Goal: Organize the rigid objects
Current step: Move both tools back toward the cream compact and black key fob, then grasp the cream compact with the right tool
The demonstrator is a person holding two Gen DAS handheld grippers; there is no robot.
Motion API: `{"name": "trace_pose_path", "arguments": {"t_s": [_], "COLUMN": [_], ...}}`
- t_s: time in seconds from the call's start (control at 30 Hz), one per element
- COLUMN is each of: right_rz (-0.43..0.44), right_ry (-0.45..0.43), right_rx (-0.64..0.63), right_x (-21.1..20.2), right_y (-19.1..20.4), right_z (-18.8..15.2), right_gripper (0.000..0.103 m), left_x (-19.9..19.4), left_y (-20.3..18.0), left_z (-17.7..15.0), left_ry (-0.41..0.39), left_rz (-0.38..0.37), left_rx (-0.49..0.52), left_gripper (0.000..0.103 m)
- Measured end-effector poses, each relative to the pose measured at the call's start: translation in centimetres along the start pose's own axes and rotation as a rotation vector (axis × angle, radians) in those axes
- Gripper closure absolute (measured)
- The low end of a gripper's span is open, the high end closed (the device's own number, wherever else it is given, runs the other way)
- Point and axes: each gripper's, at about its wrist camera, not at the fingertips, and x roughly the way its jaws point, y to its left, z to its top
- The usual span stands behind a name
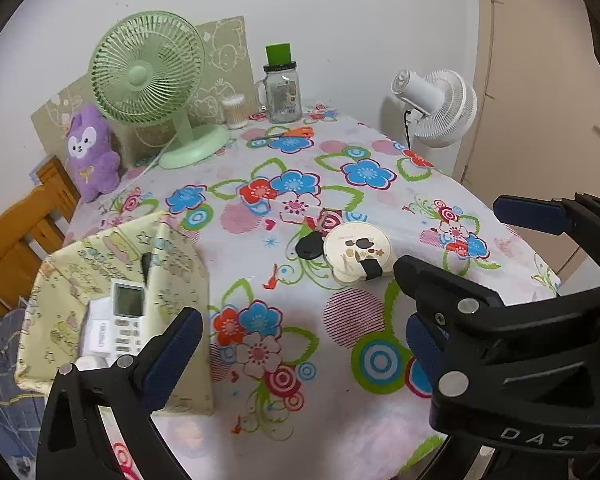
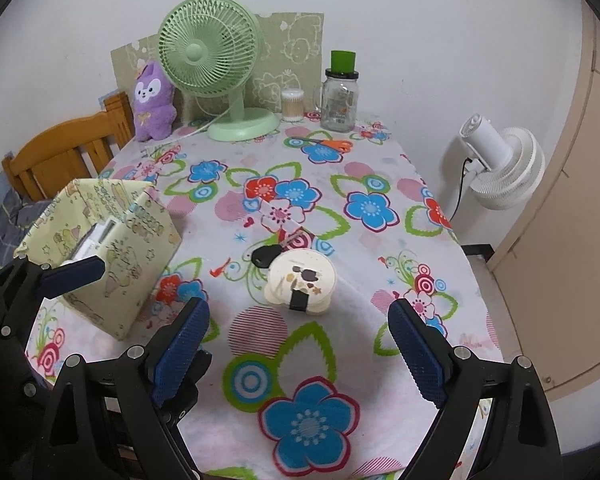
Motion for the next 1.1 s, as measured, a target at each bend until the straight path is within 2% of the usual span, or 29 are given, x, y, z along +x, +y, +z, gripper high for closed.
{"name": "trace_pose_path", "arguments": {"t_s": [0.43,0.87,1.1], "right_rz": [0.030,0.039,0.065], "right_ry": [0.069,0.133,0.170], "right_rx": [0.007,-0.009,0.001], "right_x": [5.3,9.8,12.1], "right_y": [-2.1,-2.2,-1.9], "right_z": [-0.2,0.2,0.6], "right_gripper": [0.010,0.010,0.010], "left_x": [5.1,8.5,9.8], "left_y": [-0.6,-1.1,-0.1], "left_z": [0.2,0.4,0.4], "left_ry": [0.047,0.070,0.096], "left_rz": [-0.039,-0.039,-0.037], "left_rx": [-0.032,-0.005,-0.042], "left_gripper": [0.003,0.004,0.004]}}
